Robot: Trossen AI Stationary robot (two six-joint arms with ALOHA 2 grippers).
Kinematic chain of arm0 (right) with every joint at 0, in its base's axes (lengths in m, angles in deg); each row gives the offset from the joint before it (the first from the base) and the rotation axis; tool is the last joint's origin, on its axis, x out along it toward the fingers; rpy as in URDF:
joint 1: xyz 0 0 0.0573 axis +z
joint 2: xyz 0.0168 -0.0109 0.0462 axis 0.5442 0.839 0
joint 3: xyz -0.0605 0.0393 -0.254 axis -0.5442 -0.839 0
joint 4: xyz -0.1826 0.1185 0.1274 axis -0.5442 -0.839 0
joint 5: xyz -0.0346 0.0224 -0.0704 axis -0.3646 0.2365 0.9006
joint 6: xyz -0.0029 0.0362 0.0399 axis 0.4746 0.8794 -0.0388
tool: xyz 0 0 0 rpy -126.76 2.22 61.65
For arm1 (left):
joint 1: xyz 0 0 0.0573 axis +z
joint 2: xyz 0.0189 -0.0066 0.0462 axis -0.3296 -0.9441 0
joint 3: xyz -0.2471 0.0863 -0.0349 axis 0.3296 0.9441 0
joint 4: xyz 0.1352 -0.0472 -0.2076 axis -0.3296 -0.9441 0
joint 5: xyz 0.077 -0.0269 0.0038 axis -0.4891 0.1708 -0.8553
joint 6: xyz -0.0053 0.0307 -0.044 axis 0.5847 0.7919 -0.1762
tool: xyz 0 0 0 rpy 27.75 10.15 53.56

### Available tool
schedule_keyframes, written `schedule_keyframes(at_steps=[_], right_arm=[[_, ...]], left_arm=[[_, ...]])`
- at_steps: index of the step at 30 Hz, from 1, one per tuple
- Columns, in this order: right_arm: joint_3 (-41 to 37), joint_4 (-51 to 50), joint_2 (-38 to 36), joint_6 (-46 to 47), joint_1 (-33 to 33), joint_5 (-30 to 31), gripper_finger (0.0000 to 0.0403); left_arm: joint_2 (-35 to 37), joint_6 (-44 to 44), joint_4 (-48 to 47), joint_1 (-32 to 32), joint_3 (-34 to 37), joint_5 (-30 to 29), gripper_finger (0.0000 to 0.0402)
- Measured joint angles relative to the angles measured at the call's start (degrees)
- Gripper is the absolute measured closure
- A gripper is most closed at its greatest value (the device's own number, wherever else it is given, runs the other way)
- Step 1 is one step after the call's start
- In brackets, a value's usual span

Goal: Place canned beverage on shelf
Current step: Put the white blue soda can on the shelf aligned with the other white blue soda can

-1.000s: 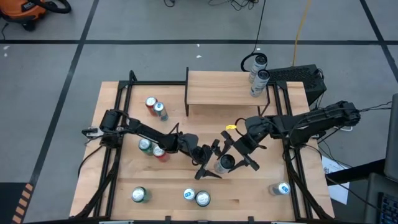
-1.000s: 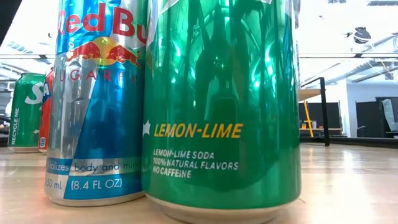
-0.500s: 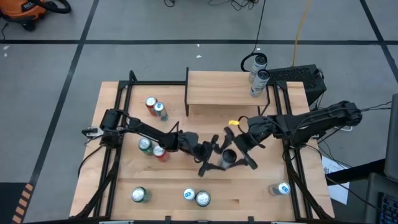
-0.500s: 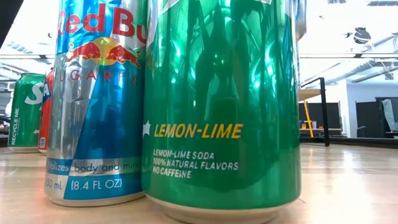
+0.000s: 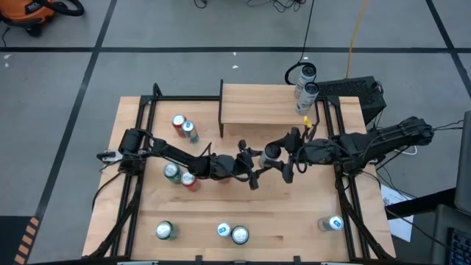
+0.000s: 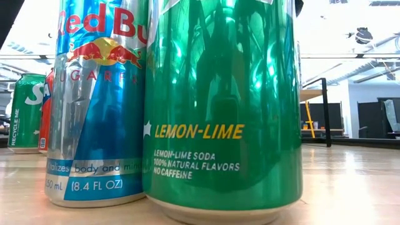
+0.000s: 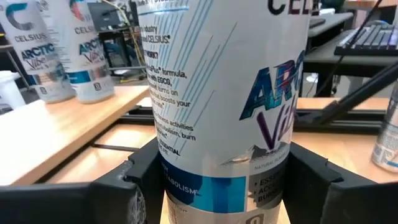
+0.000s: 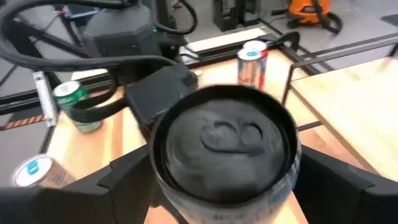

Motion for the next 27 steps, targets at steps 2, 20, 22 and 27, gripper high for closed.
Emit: schedule_keyframes(at_steps=[2,20,22,27], right_arm=[[0.0,-0.1,0.0,0.2,0.0,0.2,0.009],[-0.2,-10.2,-4.3,2.5,-0.9,7.4,0.0164],[-0.3,-12.0,-6.7,3.3,-1.7,8.6,0.0164],[-0.2,-19.7,-14.1,3.8,-6.5,8.0,0.0164]], left_arm=[[0.0,0.0,0.7,0.0,0.0,-0.2,0.0174],[2.3,1.3,-6.5,0.3,-0.2,-5.3,0.0083],[3.6,0.9,-10.3,0.6,-0.1,-5.7,0.0061],[6.6,-0.4,-14.5,0.7,0.2,-5.1,0.0035]])
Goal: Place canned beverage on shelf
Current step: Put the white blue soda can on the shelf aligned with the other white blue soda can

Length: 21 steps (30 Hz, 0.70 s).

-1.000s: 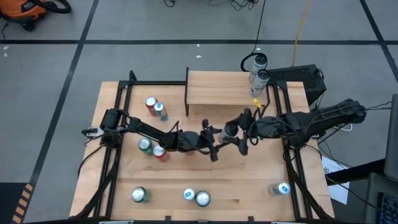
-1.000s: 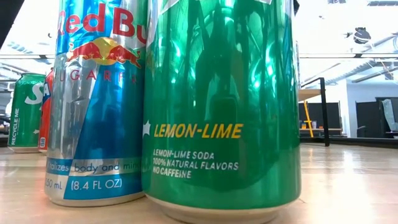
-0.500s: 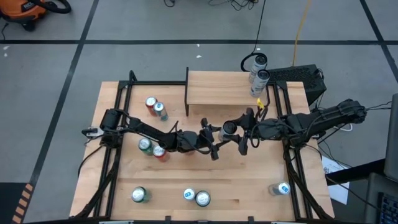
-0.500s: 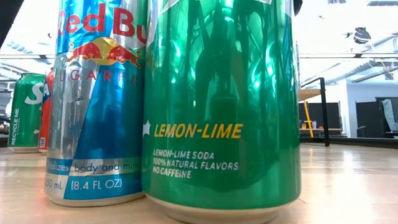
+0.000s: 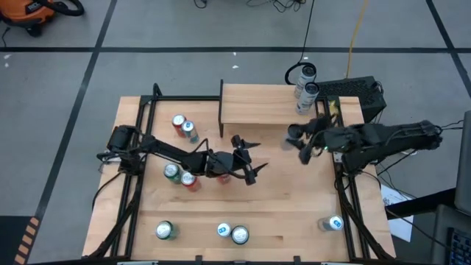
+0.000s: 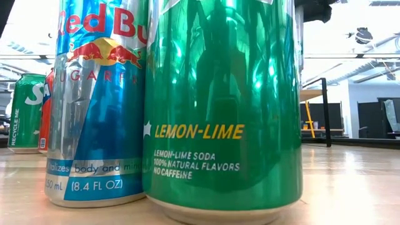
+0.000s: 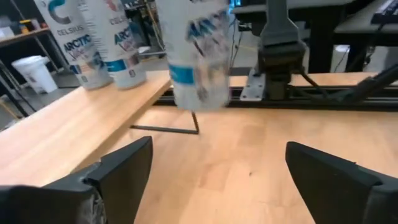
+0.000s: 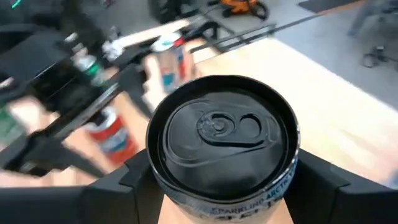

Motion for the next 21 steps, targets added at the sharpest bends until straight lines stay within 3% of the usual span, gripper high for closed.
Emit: schedule_keyframes(at_steps=[4,13,21], right_arm=[[0.0,-7.3,-5.5,-0.5,-5.7,0.3,0.0164],[0.0,-9.1,-10.9,-6.3,-15.6,-0.7,0.0164],[0.0,-7.8,-8.9,-9.7,-25.4,-11.1,0.0164]], left_arm=[[1.0,-0.2,-0.4,0.2,2.0,-0.1,0.0033],[1.1,-1.3,0.0,1.1,2.6,-0.2,0.0032],[1.1,-1.5,-0.3,1.2,2.6,-0.2,0.0032]])
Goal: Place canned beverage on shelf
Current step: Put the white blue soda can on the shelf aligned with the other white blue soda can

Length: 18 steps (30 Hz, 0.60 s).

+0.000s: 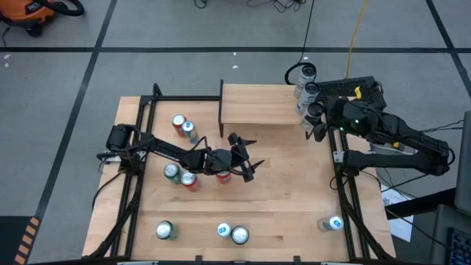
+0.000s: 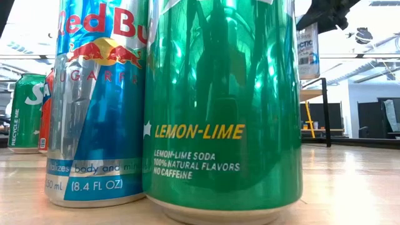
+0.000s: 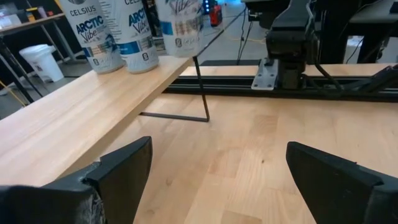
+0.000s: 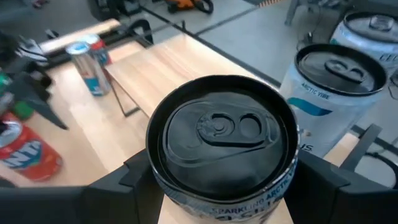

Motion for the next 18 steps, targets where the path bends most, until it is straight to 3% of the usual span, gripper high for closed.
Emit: schedule_keyframes(at_steps=[18], right_arm=[[-0.7,3.7,5.1,-5.9,-18.6,-14.8,0.0162]], left_arm=[[0.0,0.0,-1.5,0.4,0.0,0.0,0.0032]])
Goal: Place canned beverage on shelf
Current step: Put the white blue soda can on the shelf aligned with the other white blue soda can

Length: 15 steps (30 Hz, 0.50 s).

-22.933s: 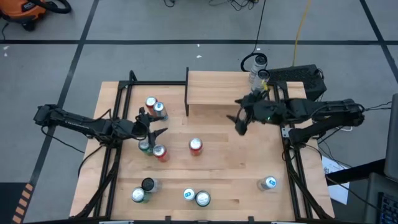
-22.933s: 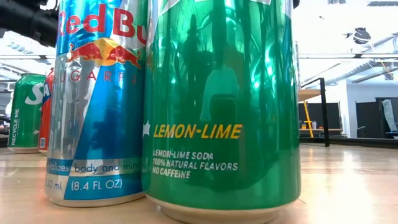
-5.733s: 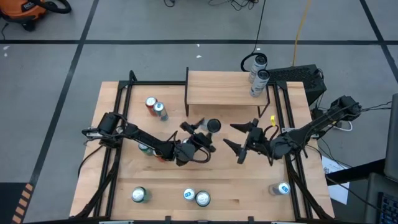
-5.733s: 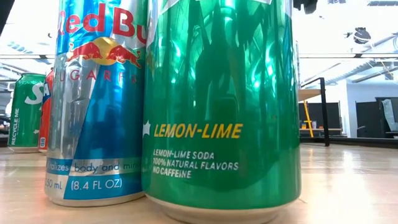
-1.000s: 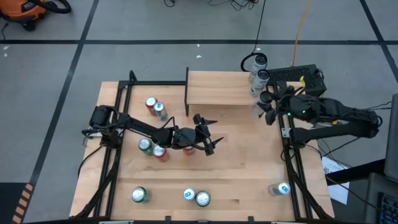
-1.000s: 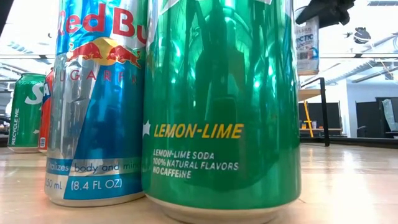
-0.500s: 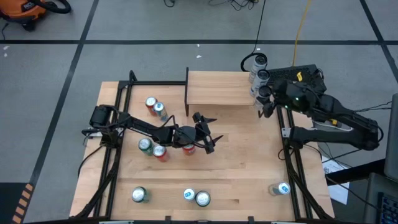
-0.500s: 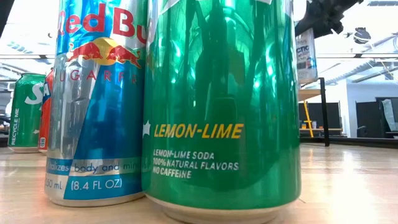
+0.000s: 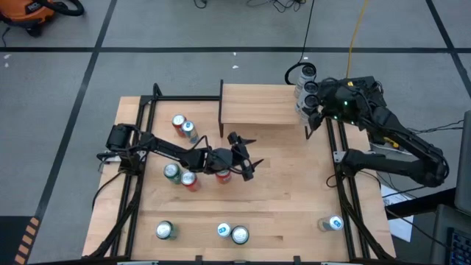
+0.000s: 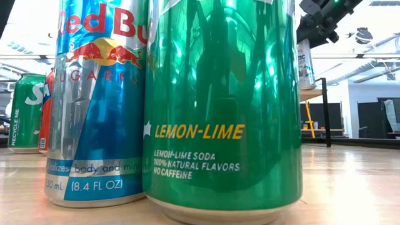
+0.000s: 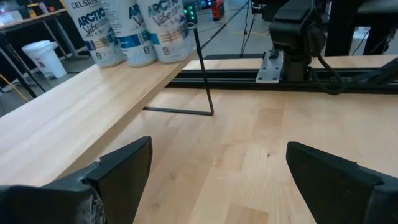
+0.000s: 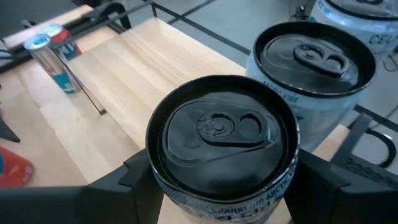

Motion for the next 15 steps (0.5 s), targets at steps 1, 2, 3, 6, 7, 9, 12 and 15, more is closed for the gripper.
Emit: schedule_keyframes(at_steps=[1,2,3,6,7,9,12,15], right_arm=[[-0.5,1.0,0.0,-0.3,-0.8,-1.2,0.0162],[-1.2,2.2,0.0,-0.5,-1.5,-2.0,0.0161],[-1.8,3.3,0.0,-0.9,-2.2,-3.0,0.0161],[-2.9,5.0,0.1,-1.6,-4.1,-5.4,0.016],[-3.1,5.3,0.1,-1.8,-4.7,-6.3,0.016],[-3.1,5.7,0.5,-2.4,-5.6,-7.8,0.016],[-3.1,6.7,1.0,-2.8,-6.9,-8.2,0.0159],[-3.1,7.0,1.3,-2.9,-8.0,-8.6,0.0159]], left_arm=[[0.0,0.0,-0.2,0.0,0.0,0.0,0.0032],[0.0,-0.1,-0.3,0.0,0.0,0.0,0.0032],[0.0,-0.1,-0.6,0.0,0.0,0.0,0.0032],[0.0,-0.1,-1.1,0.0,0.0,0.0,0.0032],[0.0,-0.1,-1.1,0.0,0.0,0.0,0.0032],[0.0,-0.1,-1.3,0.0,0.0,0.0,0.0032],[0.0,-0.1,-1.3,0.3,0.0,0.0,0.0032],[0.0,-0.1,-1.3,0.5,0.0,0.0,0.0032]])
